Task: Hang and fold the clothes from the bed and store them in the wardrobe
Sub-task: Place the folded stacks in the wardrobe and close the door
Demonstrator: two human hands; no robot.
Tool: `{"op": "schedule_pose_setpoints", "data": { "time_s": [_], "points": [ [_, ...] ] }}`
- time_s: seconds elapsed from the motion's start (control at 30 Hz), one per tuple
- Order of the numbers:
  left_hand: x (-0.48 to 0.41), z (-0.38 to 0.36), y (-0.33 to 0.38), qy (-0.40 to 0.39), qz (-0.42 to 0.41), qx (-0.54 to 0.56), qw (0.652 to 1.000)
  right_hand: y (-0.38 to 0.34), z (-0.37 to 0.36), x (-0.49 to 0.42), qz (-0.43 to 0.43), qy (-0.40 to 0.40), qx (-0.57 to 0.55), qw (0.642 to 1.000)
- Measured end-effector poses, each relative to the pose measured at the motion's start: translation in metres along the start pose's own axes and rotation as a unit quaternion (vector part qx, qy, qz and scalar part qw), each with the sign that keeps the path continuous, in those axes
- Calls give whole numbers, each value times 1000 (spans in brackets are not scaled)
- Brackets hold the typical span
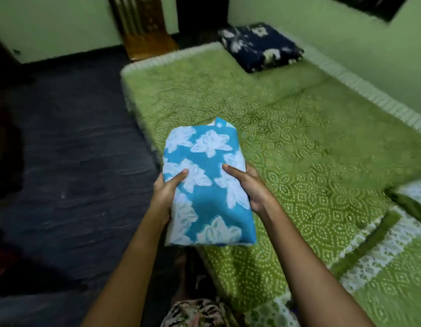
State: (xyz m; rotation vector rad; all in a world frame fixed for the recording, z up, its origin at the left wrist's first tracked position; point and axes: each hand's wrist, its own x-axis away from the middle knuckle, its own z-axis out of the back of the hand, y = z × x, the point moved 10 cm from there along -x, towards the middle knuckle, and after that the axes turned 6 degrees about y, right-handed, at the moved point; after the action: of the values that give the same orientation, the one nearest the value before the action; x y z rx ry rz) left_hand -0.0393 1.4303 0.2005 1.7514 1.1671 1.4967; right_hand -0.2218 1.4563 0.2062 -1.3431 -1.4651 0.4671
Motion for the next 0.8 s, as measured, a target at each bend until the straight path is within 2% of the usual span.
{"op": "schedule_pose_setpoints", "data": {
  "time_s": [0.13,0.27,0.37,0.5,0.57,0.67,0.73,0.8],
  "points": [
    [80,89,56,90,-75,76,990,6,-104,48,-29,-125,37,991],
    [174,192,99,212,-150,128,957,21,-218,114,-55,-254,84,962],
    [253,268,122,301,-198,155,920,39,-303,178,-75,-354,129,923],
    [369,363,137,413,-255,197,852,77,-409,287,-123,-481,165,852],
    [427,399,138,454,-288,210,817,99,-450,342,-146,-526,165,821],
    [484,437,136,498,-299,216,785,126,-492,398,-158,-572,169,787],
    [542,472,131,545,-315,223,744,158,-525,452,-181,-613,190,745],
    [569,489,130,562,-312,230,730,173,-545,479,-189,-637,194,722]
  ]
}}
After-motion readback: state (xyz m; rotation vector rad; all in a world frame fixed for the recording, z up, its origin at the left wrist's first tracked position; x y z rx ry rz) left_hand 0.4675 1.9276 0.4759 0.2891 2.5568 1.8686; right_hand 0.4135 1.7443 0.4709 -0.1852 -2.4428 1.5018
